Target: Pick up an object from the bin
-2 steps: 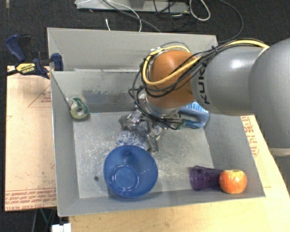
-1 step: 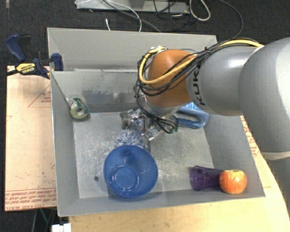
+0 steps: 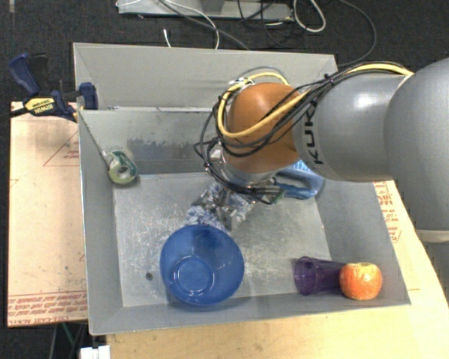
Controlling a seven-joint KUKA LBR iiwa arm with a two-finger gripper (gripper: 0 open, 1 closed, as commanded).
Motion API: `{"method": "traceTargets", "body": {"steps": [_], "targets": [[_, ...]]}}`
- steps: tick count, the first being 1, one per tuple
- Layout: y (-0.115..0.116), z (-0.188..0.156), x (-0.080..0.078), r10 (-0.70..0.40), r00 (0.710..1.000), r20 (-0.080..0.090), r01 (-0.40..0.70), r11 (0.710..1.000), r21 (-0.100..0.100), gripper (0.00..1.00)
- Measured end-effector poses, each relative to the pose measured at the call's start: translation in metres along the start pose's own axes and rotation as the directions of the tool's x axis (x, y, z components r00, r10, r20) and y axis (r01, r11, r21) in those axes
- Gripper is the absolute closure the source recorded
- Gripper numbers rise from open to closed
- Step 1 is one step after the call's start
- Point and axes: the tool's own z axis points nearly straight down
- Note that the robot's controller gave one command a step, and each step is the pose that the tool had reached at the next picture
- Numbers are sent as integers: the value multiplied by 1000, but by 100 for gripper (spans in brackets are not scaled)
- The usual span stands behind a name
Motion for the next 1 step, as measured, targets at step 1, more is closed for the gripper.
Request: {"method": "traceTargets", "body": {"steps": [1], "targets": [[0, 0, 0, 0, 1000, 0, 0, 1000, 0, 100]]}}
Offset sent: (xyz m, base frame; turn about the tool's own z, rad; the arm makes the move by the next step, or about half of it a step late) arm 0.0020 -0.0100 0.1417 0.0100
